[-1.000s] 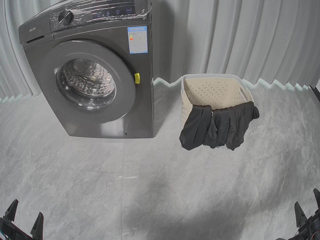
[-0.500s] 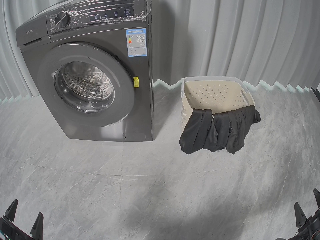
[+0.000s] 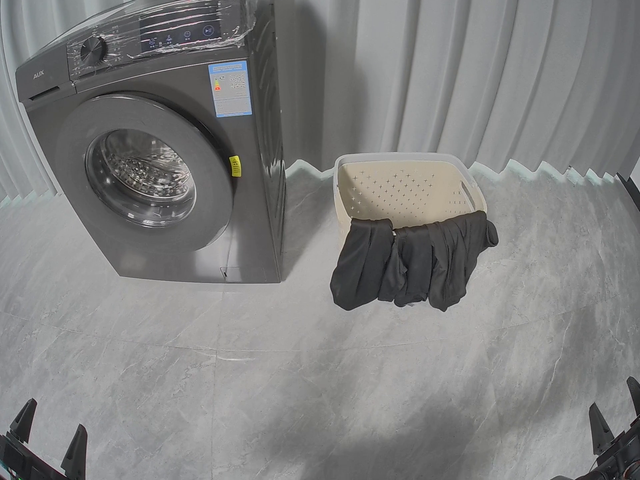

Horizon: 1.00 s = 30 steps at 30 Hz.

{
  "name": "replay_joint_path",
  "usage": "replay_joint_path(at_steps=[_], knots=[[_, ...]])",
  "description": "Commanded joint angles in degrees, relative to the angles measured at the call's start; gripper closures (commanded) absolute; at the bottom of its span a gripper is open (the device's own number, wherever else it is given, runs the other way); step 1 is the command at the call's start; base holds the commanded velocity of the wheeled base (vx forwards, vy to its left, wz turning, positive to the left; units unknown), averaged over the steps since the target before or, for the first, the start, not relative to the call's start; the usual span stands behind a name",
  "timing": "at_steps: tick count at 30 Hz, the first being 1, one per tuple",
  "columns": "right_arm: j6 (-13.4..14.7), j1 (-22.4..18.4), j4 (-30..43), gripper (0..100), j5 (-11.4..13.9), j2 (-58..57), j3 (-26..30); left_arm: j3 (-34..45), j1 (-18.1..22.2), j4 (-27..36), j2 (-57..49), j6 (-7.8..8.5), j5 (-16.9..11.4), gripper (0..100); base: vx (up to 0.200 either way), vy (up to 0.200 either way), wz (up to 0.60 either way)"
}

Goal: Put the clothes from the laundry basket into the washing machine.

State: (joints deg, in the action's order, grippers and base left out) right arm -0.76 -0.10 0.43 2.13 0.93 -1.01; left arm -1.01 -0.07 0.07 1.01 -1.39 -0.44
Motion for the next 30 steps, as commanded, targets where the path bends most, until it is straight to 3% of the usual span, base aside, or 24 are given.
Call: replay_joint_path(at_steps=[1,14,26,30], knots=[[0.05,0.01,0.01,0,-0.02,-0.93,0.92,0.92,0.07,0.01,-1.01,-0.02,0.00,0,0.000,0.000,0.00],[-0.04,0.01,0.01,0,-0.02,-0.93,0.92,0.92,0.07,0.01,-1.01,0.07,0.00,0,0.000,0.000,0.00],[-0.04,0.01,0.01,0,-0.02,-0.93,0.92,0.92,0.07,0.01,-1.01,-0.02,0.00,0,0.200,0.000,0.00],[-0.04,0.01,0.01,0,-0.02,-0.93,0.92,0.92,-0.01,0.01,-1.01,-0.02,0.09,0,0.000,0.000,0.00]])
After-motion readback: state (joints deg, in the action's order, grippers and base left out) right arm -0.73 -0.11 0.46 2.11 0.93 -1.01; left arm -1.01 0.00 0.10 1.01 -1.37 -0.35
